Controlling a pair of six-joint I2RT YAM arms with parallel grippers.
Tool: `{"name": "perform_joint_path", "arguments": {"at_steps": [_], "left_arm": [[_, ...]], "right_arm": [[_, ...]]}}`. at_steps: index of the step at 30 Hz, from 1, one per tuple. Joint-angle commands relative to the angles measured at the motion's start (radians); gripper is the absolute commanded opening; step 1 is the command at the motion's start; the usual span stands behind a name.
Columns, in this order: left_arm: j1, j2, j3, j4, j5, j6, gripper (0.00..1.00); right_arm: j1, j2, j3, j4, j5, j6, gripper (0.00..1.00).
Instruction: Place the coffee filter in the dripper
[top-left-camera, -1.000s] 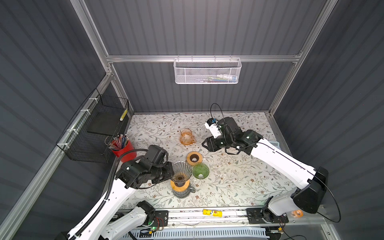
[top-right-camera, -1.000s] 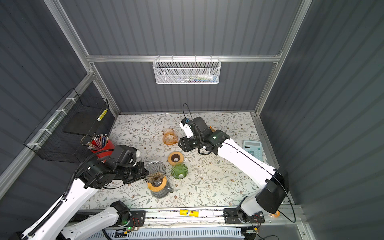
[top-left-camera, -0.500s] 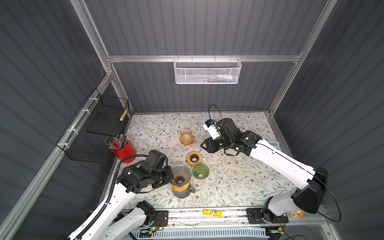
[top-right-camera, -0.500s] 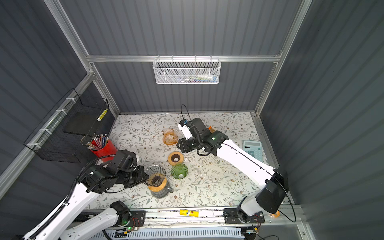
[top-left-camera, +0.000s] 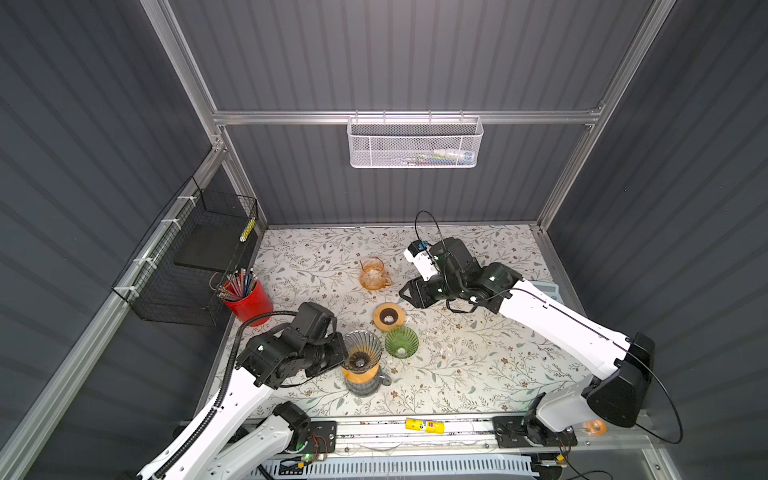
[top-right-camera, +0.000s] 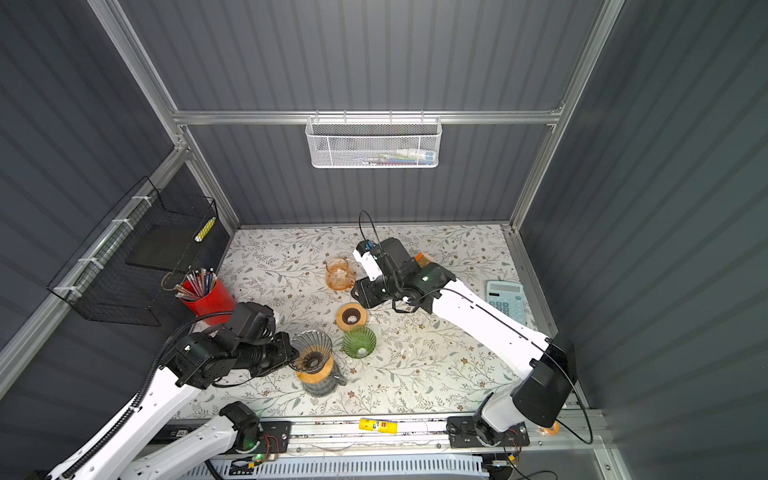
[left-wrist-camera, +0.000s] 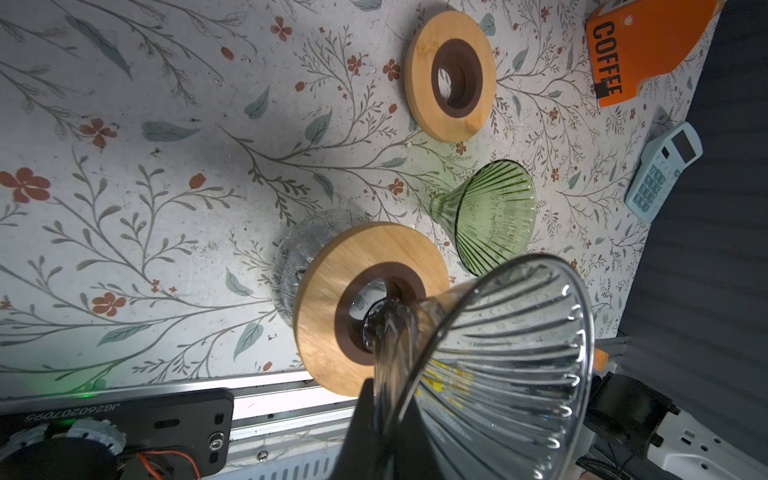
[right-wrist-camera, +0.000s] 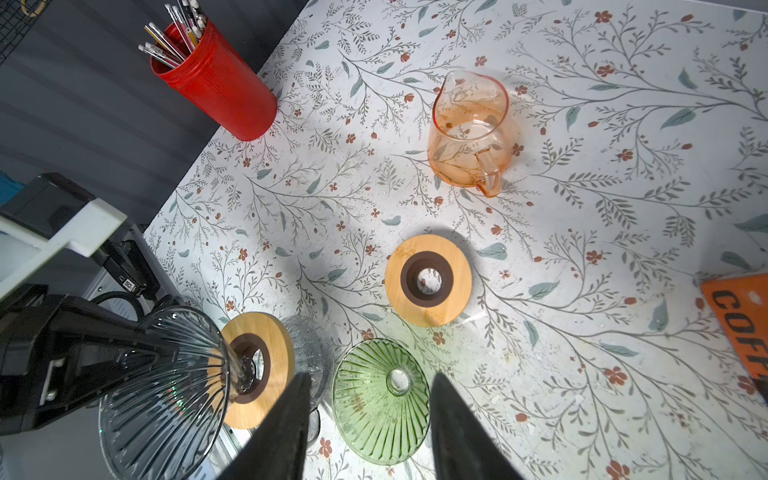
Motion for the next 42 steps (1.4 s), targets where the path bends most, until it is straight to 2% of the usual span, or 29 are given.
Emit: {"name": "perform_joint_path", "arguments": {"at_steps": [1,22,33,42], "left_arm": [[0.009,-0.016,-0.012,0.022,-0.008,-0.018,0.00],[0.008,-0.039,-0.071,0.073,-0.017,-0.033,0.00],[0.008,-0.038,-0.079,0.071,-0.022,-0.021,0.00],[0.008,-0.053,-0.086,0.064,-0.027,-0.015,0.00]], "right_arm": [[0.006,0.007,-0.001,0.006,-0.004,0.004,0.48],[0.045,-0.017,-0.034,-0.023,-0.018,0.016,0.48],[0.148,-0.061,-0.058,-0.143,-0.080,0.047,0.47],[0.223,-0.059,-0.103,-0.124,-0.107,0.102,0.47]]}}
